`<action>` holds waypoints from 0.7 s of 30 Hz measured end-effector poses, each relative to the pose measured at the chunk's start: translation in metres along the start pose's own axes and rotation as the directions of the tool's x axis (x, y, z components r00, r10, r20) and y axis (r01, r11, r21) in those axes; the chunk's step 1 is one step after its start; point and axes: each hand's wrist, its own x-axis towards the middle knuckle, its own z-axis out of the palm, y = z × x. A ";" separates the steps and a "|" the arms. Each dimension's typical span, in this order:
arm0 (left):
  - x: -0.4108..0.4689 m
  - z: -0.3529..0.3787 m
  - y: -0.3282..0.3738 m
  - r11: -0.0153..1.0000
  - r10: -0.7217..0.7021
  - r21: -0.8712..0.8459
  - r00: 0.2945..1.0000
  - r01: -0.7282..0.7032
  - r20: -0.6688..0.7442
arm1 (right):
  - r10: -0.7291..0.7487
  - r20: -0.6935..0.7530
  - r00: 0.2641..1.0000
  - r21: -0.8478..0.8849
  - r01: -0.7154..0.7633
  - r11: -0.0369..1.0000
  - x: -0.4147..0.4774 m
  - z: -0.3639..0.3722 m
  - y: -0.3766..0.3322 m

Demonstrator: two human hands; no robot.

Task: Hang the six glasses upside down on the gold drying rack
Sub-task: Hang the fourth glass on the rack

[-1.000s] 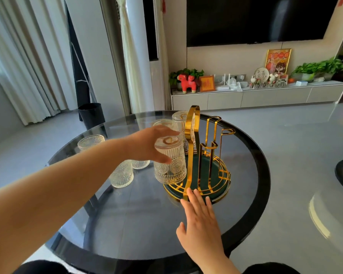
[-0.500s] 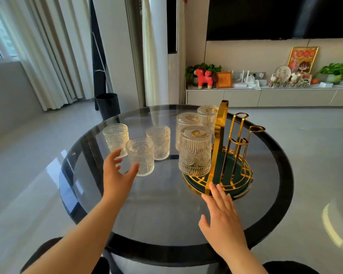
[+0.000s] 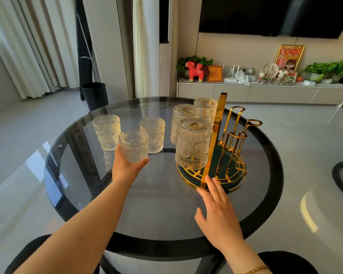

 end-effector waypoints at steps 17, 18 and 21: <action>-0.027 -0.026 -0.011 0.983 -0.019 -0.186 0.998 0.008 -0.057 | -0.025 -0.049 0.998 0.024 0.026 0.999 -0.003 0.002 -0.001; -0.028 -0.029 -0.011 0.979 -0.013 -0.205 0.999 0.001 -0.053 | -0.022 -0.050 0.998 0.028 0.023 0.999 -0.003 0.001 -0.002; -0.031 -0.039 -0.004 0.971 0.014 -0.238 0.999 -0.024 -0.046 | -0.012 -0.040 0.999 0.015 0.013 1.000 -0.003 0.000 -0.003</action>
